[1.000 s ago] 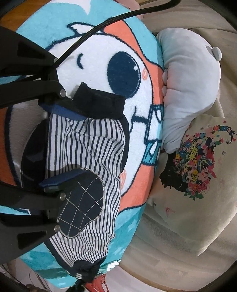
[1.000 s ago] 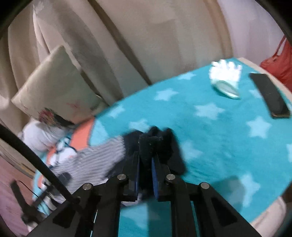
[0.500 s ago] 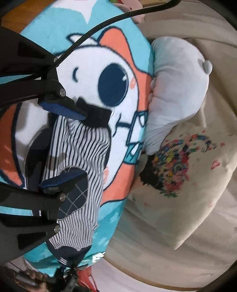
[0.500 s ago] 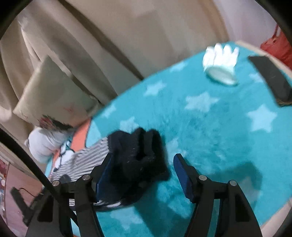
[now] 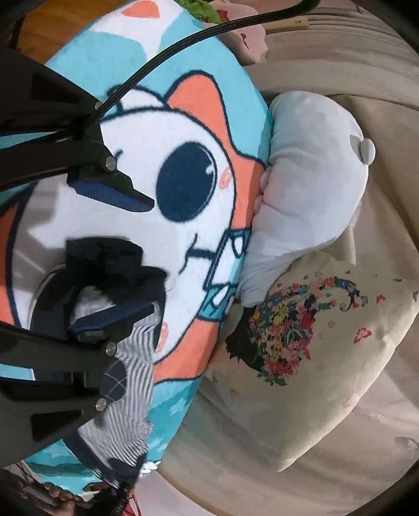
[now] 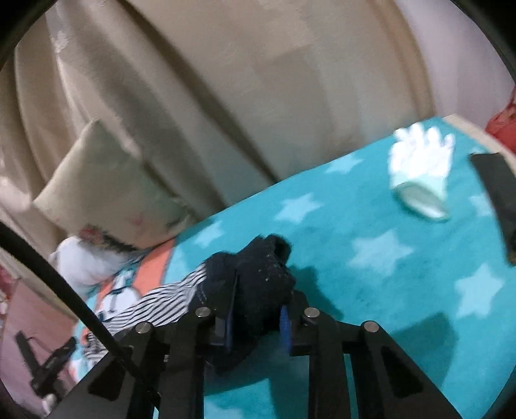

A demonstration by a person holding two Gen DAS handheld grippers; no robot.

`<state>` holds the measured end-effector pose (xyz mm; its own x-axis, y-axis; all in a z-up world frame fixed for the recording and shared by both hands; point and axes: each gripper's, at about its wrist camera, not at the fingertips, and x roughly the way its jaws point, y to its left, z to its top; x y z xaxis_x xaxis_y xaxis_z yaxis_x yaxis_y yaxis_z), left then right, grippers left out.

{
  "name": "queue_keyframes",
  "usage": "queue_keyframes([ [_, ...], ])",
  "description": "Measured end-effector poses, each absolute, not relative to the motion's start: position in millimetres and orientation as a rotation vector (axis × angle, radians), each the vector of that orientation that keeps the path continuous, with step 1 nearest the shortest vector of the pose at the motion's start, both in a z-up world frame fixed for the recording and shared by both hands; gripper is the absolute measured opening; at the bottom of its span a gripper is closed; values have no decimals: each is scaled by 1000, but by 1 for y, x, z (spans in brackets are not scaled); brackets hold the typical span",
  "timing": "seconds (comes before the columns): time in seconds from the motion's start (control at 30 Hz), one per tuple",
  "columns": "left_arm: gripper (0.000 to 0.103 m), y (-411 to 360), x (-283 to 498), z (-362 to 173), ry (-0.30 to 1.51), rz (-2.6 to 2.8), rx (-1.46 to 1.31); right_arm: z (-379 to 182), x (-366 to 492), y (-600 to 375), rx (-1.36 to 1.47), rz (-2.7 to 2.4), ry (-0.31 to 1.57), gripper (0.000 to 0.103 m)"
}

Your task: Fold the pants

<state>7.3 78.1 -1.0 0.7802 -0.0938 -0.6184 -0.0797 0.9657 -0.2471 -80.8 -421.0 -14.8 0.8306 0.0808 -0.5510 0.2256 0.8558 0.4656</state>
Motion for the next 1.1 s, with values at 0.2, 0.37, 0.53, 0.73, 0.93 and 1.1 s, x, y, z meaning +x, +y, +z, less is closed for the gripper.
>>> queue_keyframes([
  [0.2, 56, 43, 21, -10, 715, -59, -206, -35, -96, -425, 531, -171, 651, 32],
  [0.37, 56, 32, 37, -51, 889, -5, -164, -10, -126, -427, 519, -239, 561, 45],
  [0.53, 56, 47, 27, -35, 846, -78, -236, 22, -129, -395, 458, -188, 486, 47],
  [0.73, 63, 91, 23, -8, 766, -39, -327, 30, -103, -309, 306, 60, 502, 56],
  [0.93, 64, 113, 52, -28, 873, -98, -420, -1, -67, -171, 75, 415, 653, 59],
  [1.1, 67, 106, 79, -45, 929, -237, -458, -28, -57, -86, -129, 532, 680, 61],
])
